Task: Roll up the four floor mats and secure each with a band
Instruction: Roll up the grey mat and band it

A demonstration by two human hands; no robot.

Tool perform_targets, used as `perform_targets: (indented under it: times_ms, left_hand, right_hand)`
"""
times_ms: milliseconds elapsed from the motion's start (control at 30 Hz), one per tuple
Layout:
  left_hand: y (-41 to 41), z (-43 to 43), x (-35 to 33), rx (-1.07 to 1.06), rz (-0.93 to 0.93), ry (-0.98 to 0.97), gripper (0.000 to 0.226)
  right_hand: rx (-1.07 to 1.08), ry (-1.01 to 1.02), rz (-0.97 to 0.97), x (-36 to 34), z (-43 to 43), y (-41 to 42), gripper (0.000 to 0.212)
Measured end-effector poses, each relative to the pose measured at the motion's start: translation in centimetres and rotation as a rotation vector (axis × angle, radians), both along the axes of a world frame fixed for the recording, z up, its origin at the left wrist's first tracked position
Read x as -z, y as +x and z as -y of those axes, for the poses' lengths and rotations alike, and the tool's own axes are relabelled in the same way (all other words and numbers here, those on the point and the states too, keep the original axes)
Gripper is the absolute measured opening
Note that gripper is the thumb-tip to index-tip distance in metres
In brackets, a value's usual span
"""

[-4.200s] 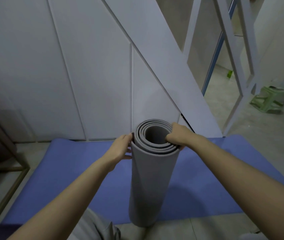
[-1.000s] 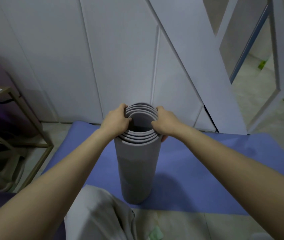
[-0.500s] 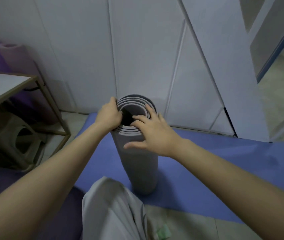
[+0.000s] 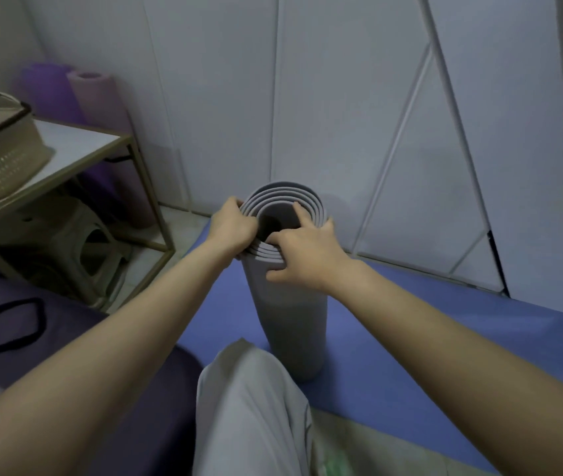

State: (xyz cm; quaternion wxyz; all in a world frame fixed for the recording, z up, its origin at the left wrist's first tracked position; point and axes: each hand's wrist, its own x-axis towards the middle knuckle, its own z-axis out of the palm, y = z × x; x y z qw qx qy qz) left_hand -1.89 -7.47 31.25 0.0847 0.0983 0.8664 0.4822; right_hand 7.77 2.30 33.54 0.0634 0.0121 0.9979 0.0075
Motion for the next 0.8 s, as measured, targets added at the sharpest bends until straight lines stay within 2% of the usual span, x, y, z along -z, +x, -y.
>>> perform_targets:
  times_ms: [100,200,300,433,567,700,800]
  left_hand:
    - [-0.2,1.6,0.5,-0.063,0.023,0.054,0.027]
    - [-0.3,4.0,1.2,-0.141,0.034,0.177,0.03]
    - [0.3,7.7,2.5,-0.132,-0.062,0.184,0.031]
    - [0.6,15.5,6.9,-0.147,-0.215,-0.181,0.034]
    - [-0.2,23.3,11.3,-0.242,-0.114,-0.665,0.044]
    - [-0.9,26.7,13.5,-0.274,0.097,-0.838,0.062]
    - [-1.4,27.3,15.0,-0.274,0.197,-0.859,0.06]
  right_hand:
    - [-0.047,0.087,-0.045,0.2,1.1,-0.8,0.041]
    - [-0.042,0.078,-0.123,0.4,2.2,-2.0,0.031]
    - [-0.06,0.08,-0.128,0.7,3.4,-3.5,0.028]
    - [-0.107,0.112,-0.098,0.9,5.2,-5.3,0.027]
    - [-0.144,0.144,-0.082,1.2,7.3,-6.9,0.027]
    - [-0.169,0.18,-0.079,1.6,9.3,-8.3,0.03]
    - [-0.192,0.2,-0.064,1.7,10.2,-8.9,0.031]
